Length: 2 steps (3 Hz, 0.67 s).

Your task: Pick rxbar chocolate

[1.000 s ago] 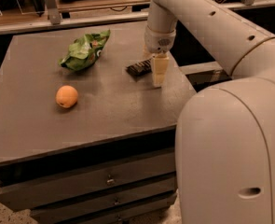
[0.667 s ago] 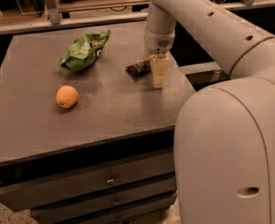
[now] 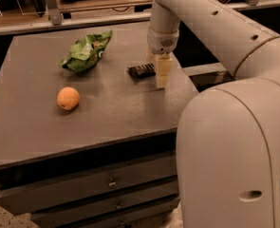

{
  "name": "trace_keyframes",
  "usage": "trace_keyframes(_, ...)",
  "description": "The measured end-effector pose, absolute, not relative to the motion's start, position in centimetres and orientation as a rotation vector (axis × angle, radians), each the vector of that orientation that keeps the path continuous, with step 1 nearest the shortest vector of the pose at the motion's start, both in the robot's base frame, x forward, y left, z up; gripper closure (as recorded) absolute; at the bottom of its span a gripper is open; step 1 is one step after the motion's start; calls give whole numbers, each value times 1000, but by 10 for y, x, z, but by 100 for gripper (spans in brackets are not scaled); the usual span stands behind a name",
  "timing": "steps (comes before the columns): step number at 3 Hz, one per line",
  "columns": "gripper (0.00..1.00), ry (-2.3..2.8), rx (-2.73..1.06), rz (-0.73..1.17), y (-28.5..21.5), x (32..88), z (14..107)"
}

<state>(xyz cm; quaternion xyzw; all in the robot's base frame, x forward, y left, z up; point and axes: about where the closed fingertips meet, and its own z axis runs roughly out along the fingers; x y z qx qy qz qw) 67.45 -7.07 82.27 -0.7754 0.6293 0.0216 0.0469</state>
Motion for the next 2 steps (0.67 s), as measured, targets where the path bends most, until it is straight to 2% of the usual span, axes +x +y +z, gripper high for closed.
trace_keyframes(2,100,1922,-2361,71,-71,673,835)
